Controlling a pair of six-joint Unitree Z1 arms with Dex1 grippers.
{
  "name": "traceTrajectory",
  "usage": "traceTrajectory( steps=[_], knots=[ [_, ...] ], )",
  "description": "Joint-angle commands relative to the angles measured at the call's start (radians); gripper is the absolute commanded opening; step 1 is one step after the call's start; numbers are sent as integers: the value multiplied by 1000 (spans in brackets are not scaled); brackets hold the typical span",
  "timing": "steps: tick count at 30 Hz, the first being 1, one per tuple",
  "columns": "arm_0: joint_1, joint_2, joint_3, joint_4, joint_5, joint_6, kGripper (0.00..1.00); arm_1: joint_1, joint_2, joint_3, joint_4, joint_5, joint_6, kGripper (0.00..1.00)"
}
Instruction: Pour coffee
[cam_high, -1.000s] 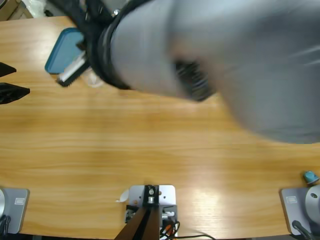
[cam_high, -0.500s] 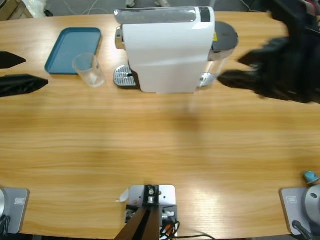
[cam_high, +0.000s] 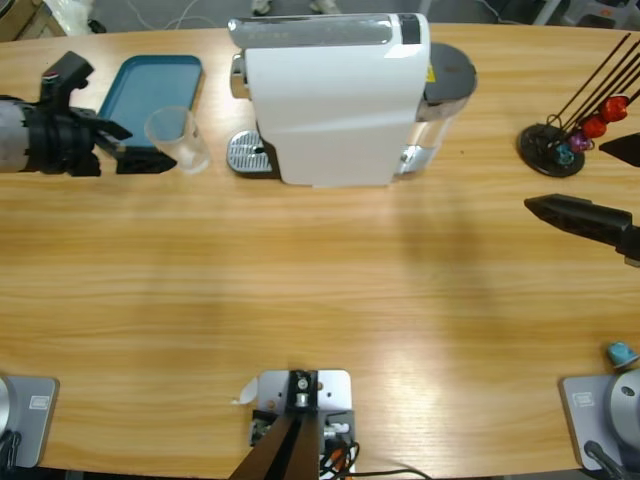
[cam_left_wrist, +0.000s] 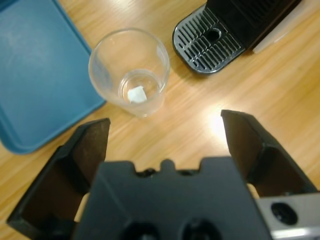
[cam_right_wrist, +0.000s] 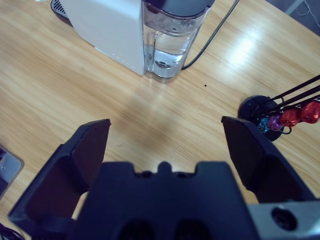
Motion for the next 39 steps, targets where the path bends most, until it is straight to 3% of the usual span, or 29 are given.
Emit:
traceTrajectory(
  steps=[1,11,23,27,33,39],
  knots=[
    [18,115,30,-99,2,44,908,-10,-23,34,-9,11,-11,1000],
    [73,175,37,-146,5,71,908,-11,-24,34,-11,30,-16,1000],
    [33,204,65,-198,-3,69,908,-13,-28,35,-14,33,-16,1000],
    [-11,75,87,-211,-1,91,908,-13,-27,36,-17,35,-15,1000],
    [15,-175,95,-201,109,124,908,-14,-26,76,-71,70,-16,1000],
    [63,-188,162,-195,111,71,908,-14,-41,83,-76,76,-16,1000]
  ],
)
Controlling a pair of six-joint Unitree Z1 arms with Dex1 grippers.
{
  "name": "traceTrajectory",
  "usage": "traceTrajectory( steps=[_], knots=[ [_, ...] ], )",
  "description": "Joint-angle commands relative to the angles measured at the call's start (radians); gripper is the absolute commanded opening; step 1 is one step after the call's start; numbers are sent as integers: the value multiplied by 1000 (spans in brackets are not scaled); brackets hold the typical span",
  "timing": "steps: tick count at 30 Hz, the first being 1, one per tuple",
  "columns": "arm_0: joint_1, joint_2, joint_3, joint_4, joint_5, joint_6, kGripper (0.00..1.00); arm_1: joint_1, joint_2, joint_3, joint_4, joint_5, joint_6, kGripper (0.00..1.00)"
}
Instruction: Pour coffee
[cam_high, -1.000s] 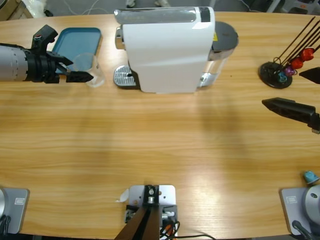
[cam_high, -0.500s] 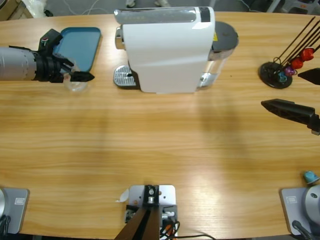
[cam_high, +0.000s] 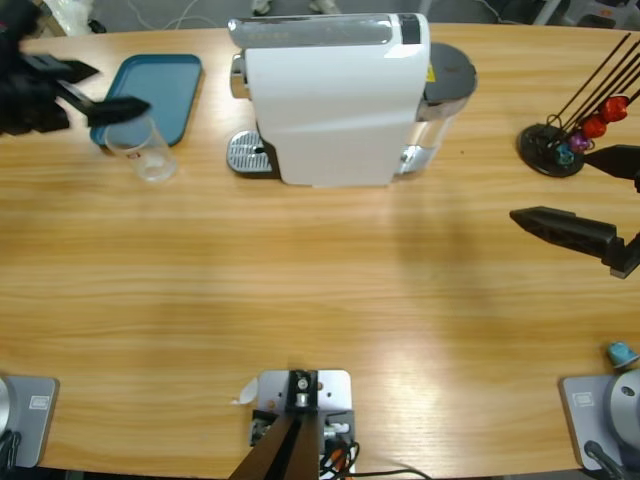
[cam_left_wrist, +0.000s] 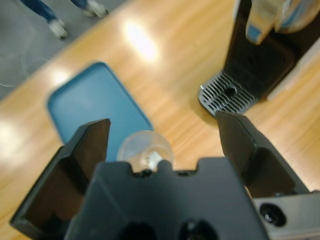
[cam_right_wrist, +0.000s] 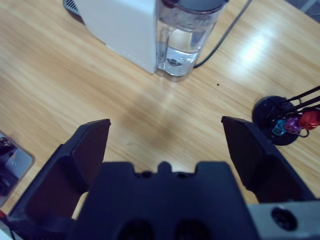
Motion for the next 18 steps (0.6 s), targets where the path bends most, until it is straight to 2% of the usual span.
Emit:
traceTrajectory(
  steps=[1,5,15,18],
  knots=[
    [48,-35,121,1,27,-47,908,-8,-40,45,-18,19,-11,1000],
    [61,7,171,-10,27,-78,908,-8,-38,45,-18,21,-11,1000],
    [66,95,172,-60,27,-132,915,-8,-27,45,-22,31,-14,1000],
    [66,128,172,-85,27,-139,960,-8,-24,45,-22,31,-15,1000]
  ],
)
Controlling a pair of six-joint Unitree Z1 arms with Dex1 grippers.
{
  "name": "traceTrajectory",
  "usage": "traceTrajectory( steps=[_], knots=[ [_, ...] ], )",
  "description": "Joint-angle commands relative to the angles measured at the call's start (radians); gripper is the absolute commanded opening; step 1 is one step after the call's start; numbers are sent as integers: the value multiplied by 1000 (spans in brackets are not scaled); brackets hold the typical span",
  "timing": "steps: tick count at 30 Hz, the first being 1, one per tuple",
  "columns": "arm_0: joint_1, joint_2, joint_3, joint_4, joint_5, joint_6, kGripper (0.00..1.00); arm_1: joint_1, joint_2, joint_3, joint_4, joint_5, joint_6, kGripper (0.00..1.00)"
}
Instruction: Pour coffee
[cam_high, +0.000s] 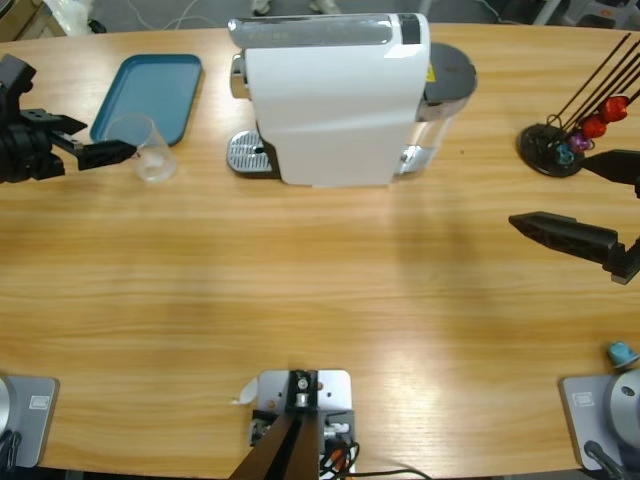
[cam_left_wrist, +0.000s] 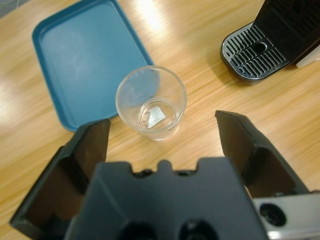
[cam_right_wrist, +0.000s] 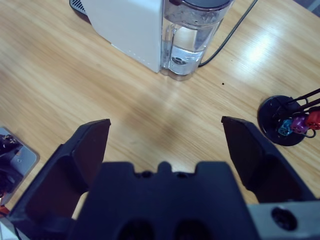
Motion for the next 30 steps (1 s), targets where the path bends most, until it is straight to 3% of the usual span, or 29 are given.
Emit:
traceTrajectory(
  steps=[1,30],
  knots=[
    [11,109,31,-65,13,-25,977,-8,-10,35,-12,17,-14,1000],
    [34,314,40,-275,11,-25,987,-8,13,35,-19,28,-18,1000]
  ],
)
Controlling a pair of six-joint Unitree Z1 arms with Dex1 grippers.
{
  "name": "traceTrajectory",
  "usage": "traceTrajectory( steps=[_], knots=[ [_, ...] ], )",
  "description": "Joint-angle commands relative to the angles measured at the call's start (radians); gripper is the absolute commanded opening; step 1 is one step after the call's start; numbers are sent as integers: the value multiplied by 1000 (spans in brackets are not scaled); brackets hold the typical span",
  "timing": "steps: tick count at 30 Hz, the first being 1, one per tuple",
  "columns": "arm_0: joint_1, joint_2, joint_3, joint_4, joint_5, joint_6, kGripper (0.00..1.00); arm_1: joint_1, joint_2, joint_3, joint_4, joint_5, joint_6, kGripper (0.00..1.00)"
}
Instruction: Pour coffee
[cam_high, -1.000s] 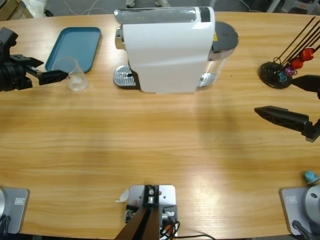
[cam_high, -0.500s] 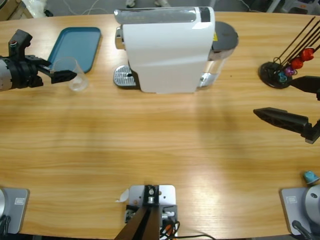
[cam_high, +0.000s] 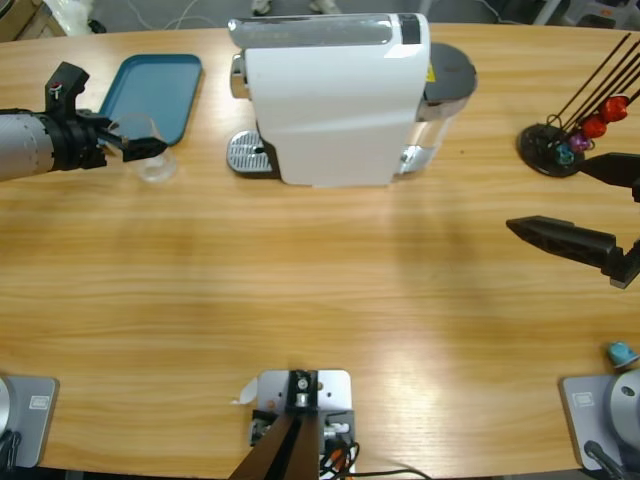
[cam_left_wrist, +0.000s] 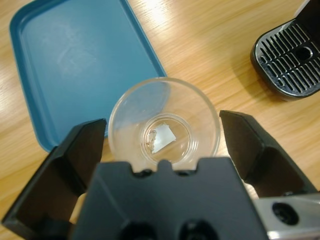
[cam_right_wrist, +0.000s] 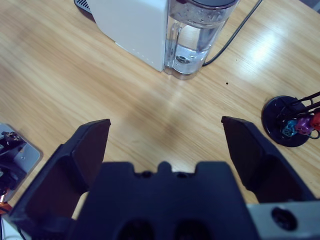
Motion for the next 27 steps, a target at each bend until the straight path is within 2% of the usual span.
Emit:
traceTrajectory(
  steps=[1,2,3,4,5,6,8,11,12,20,24,27],
  knots=[
    [10,69,32,-39,11,-15,982,-8,12,33,-15,12,-13,1000],
    [10,70,33,-39,11,-15,968,-8,12,33,-15,12,-13,1000],
    [10,70,34,-39,11,-15,904,-8,12,33,-15,12,-13,1000],
    [10,69,36,-39,8,-15,797,-8,12,33,-15,12,-13,1000],
    [10,65,41,-41,4,-14,606,-8,12,33,-15,12,-13,1000],
    [8,64,47,-47,4,-13,472,-8,12,33,-15,12,-13,1000],
    [8,64,58,-58,2,-14,286,-8,11,33,-15,12,-13,1000],
    [5,64,68,-69,2,-15,217,-8,10,33,-15,12,-13,1000],
    [3,64,71,-75,2,-14,113,-8,10,33,-15,12,-13,1000],
    [-70,1,112,-180,-8,-1,108,-8,9,34,-15,12,-13,1000],
    [-87,-111,104,-164,-127,22,108,-8,9,35,-15,11,-13,1000],
    [-87,-134,91,-154,-196,66,108,-8,5,35,-16,11,-13,1000]
  ],
)
